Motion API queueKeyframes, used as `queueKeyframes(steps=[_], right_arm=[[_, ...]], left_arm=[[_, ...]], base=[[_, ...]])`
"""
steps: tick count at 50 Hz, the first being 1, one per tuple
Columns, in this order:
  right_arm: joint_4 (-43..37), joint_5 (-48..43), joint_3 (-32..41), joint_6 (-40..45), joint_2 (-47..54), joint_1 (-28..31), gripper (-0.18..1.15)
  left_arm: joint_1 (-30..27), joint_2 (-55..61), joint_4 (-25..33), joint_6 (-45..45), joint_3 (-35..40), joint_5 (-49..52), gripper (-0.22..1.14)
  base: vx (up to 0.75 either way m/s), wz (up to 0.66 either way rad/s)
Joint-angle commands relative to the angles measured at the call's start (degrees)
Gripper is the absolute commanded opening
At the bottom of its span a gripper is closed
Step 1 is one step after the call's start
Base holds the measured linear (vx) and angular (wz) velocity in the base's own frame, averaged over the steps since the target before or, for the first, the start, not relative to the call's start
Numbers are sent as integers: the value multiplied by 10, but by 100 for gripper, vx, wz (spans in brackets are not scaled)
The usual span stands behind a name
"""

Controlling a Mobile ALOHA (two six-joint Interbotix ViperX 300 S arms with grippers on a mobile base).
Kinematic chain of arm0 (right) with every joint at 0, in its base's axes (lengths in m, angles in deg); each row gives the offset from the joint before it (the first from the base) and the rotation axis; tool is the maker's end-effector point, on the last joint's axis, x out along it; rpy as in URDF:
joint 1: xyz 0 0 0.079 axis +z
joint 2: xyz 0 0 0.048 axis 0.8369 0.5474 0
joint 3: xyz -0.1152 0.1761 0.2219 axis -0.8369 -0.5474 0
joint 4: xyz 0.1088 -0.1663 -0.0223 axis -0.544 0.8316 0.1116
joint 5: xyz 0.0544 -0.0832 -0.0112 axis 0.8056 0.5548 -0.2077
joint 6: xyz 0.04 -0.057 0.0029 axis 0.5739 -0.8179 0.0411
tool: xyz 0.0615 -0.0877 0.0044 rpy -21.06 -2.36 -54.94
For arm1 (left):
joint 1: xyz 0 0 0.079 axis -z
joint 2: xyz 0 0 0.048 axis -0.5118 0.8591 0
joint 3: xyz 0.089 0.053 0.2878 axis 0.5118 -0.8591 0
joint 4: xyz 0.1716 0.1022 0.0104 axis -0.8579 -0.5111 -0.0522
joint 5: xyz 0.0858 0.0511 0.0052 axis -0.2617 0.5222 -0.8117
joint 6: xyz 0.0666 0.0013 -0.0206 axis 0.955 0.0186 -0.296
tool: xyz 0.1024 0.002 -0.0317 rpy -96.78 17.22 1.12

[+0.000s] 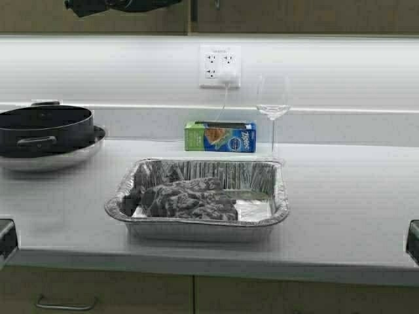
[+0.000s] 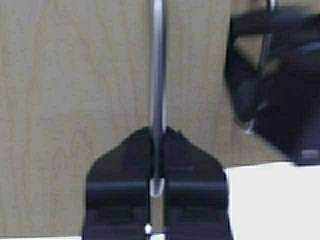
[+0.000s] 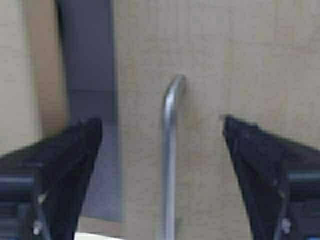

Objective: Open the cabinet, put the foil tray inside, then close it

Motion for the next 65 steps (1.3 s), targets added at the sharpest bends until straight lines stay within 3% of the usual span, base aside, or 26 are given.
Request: queueKeyframes(steps=[1, 7, 11, 14, 21, 23, 31, 43, 51, 65], right_arm=[[-4, -2, 18, -15, -4, -19, 102], [-8, -4, 30, -18, -2, -27, 99], [-13, -5, 30, -18, -2, -27, 86], [-21, -9, 29, -18, -4, -27, 67], [-35, -19, 13, -21, -19, -25, -2], [-34, -19, 5, -21, -26, -25, -11], [-35, -19, -27, -23, -65, -17, 13], [-53, -9, -120, -48, -172, 25, 7], [-93, 71, -207, -64, -265, 29, 7], [-98, 171, -345, -65, -417, 5, 7]], left_arm=[[11, -18, 1, -4, -1, 1, 3], [11, -18, 1, -3, 2, 0, 3], [11, -20, 1, -4, -1, -1, 3], [11, -19, 1, -4, -2, -1, 3], [11, -21, 1, -4, -7, -1, 3], [11, -22, 1, -4, -10, -1, 3], [13, -39, 1, -4, -30, -4, 3], [18, -120, 4, -3, -114, 8, 3], [13, -192, 13, 9, -166, 47, 3], [-69, -340, 12, 66, -196, 211, 3]], base=[[0, 0], [0, 0], [-1, -2], [-1, 0], [0, 0], [-1, 2], [0, 2], [0, 2], [-1, 1], [-6, 0]])
